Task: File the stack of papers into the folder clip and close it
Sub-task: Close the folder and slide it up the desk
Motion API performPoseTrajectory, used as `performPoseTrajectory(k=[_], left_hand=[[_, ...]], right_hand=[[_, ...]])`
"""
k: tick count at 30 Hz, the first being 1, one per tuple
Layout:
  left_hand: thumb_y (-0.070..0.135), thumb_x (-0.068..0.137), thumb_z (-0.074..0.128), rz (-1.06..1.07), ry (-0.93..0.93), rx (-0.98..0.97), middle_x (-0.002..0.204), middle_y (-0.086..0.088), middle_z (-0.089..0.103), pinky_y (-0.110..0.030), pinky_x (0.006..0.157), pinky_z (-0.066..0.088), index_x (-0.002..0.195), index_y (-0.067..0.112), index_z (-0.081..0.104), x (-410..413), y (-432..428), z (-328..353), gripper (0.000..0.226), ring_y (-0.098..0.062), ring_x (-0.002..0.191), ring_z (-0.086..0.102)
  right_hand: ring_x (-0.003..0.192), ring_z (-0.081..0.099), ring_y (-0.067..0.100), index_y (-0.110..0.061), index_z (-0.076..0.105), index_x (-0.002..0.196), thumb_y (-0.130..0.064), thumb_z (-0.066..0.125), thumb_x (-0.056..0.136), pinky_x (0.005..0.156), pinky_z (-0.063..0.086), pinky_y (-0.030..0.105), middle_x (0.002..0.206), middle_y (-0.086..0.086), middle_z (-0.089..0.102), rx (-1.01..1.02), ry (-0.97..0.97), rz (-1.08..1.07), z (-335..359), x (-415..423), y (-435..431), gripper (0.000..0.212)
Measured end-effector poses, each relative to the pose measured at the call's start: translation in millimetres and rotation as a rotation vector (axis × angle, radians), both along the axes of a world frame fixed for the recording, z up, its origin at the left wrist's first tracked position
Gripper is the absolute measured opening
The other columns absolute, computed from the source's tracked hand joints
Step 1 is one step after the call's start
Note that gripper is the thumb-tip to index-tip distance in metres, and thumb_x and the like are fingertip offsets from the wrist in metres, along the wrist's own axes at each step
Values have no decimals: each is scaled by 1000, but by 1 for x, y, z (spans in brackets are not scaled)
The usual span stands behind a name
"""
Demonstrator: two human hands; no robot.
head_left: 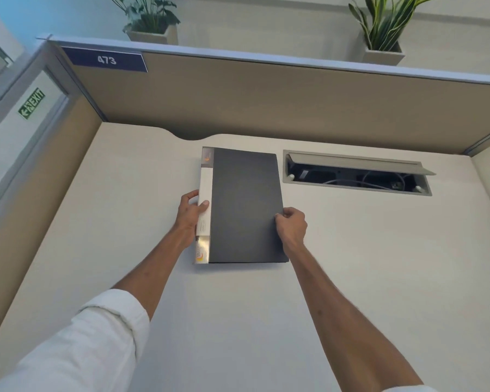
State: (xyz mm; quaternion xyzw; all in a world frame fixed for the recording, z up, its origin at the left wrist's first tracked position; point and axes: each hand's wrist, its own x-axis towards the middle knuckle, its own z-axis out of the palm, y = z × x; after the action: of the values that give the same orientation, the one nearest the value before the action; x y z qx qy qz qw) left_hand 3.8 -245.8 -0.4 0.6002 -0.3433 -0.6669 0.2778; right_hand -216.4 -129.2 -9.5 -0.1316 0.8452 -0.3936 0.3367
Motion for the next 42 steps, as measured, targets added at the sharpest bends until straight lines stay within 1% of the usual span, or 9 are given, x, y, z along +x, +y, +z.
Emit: performPoseTrajectory(k=[3,5,9,12,16,20,23,30,42], left_hand=[[-1,111,56,-1,-37,-54,153,-16,63,-55,100,61,158,15,50,-8,-25,-10,50,-37,114,67],[-4,110,51,-24,-83,-113,153,-18,65,-61,117,55,156,11,55,-14,-41,-15,49,-42,124,68],[-6,109,45,-95,-157,-174,145,-21,70,-56,110,58,146,11,66,-25,-58,-21,45,-36,109,70],[-5,111,45,-89,-184,-188,151,-16,68,-54,120,55,156,7,59,-31,-68,-27,48,-38,127,71],[-7,111,46,-104,-236,-232,157,-12,65,-41,118,55,160,7,53,-38,-74,-28,52,-33,134,68],[-7,111,46,-147,-298,-266,167,-10,54,-52,128,48,169,9,42,-41,-82,-29,60,-34,151,58],[-5,110,48,-166,-361,-296,171,-12,44,-51,132,43,171,10,36,-48,-82,-28,64,-33,157,48],[-8,107,47,-201,-431,-344,179,-7,30,-42,140,26,173,9,30,-55,-75,-32,71,-26,168,32],[-6,110,46,-354,-547,-404,182,-7,22,-40,140,24,176,10,20,-55,-78,-35,73,-28,169,27]], right_hand=[[101,75,32,-8,79,110,-6,66,92,83,52,31,95,3,75,29,19,-8,-4,-10,-23,22],[95,71,29,-10,77,116,-9,71,92,83,50,29,97,1,72,41,28,-26,-5,-16,-38,25],[93,67,26,-11,74,123,-11,74,92,86,51,30,111,7,78,53,40,-39,-9,-26,-60,31],[100,73,30,-11,74,123,-11,74,92,87,54,31,116,9,80,54,39,-46,-12,-32,-72,31],[108,76,33,-12,74,123,-12,74,92,95,59,36,120,11,80,53,49,-51,-14,-38,-83,32],[104,72,31,-11,72,127,-12,75,93,94,56,34,124,12,78,49,46,-45,-17,-41,-92,34],[119,73,35,-10,71,130,-12,76,94,103,57,38,130,13,76,53,61,-29,-18,-46,-101,37],[125,71,36,-9,69,131,-12,75,94,108,56,38,134,14,75,92,87,11,-24,-52,-105,38],[119,73,36,-4,72,127,-9,73,95,101,55,36,126,13,77,121,226,103,-27,-46,-104,32]])
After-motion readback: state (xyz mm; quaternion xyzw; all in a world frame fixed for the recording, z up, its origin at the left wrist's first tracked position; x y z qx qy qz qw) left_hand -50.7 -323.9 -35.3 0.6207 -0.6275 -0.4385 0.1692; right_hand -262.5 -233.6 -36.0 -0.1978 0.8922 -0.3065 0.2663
